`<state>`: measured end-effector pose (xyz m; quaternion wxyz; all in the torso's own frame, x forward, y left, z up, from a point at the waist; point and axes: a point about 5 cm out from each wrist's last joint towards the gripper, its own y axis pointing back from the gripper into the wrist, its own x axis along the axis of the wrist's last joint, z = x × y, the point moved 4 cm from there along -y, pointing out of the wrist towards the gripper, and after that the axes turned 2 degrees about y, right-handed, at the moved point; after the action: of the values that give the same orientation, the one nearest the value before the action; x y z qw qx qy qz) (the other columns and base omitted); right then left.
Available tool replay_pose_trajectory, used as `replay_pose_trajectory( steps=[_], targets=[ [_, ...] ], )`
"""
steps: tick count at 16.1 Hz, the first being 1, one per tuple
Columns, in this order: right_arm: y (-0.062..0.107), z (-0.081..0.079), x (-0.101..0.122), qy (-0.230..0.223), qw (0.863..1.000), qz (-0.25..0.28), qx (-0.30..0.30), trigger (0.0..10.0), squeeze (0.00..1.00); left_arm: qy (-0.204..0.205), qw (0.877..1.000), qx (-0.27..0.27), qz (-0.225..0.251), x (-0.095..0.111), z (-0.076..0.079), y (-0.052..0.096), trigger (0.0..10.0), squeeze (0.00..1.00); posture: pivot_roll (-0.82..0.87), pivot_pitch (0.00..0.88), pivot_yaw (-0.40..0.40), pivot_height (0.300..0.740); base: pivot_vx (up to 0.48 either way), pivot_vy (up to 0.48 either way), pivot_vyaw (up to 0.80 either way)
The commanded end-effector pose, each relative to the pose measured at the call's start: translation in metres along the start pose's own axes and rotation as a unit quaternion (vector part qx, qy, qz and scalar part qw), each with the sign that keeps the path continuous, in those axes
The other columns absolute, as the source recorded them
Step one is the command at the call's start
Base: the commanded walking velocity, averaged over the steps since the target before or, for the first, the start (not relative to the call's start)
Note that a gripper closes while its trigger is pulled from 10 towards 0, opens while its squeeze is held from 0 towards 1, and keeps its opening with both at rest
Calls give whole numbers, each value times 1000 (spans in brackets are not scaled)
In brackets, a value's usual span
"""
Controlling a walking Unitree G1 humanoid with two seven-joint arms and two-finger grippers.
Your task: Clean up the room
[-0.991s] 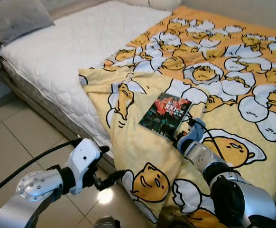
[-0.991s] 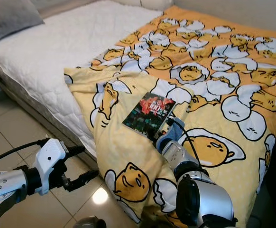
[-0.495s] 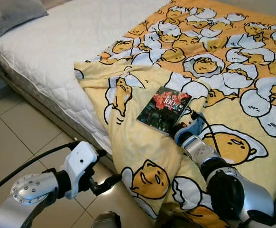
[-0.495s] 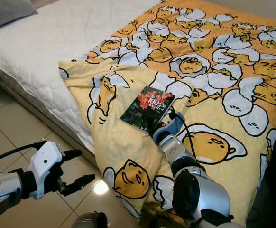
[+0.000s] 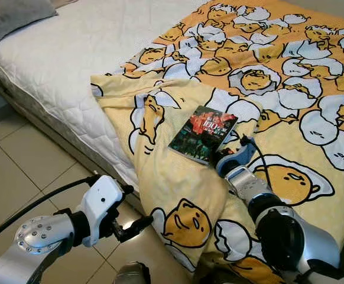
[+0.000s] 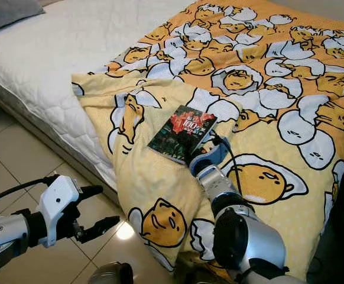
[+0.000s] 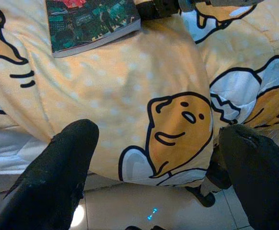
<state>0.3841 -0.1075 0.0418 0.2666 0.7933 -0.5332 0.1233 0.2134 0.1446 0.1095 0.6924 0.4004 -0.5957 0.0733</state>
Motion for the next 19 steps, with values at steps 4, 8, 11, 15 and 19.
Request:
replay_pose_trajectory(
  steps=[4,8,11,15,19],
  targets=[
    [-3,-4,-10,13,1000,-22,-11,0,0,-3,1000,0,0,-1,4,-1,10000,984,191,143,19,740,0,0,0],
    [-2,0,-13,25,999,-29,-27,0,0,-2,1000,3,1,-2,3,-2,10000,980,191,140,9,740,0,0,0],
    [-2,1,-12,23,999,-28,-32,0,0,-1,1000,6,2,-2,3,-2,10000,980,191,140,3,740,0,0,0],
    [-2,1,-12,25,999,-30,-35,0,0,0,1000,9,3,-2,3,-2,10000,976,189,142,2,740,0,0,0],
    [-1,3,-14,25,999,-32,-36,0,0,-1,1000,9,3,-1,2,-2,10000,980,188,140,6,740,0,0,0]
  ],
)
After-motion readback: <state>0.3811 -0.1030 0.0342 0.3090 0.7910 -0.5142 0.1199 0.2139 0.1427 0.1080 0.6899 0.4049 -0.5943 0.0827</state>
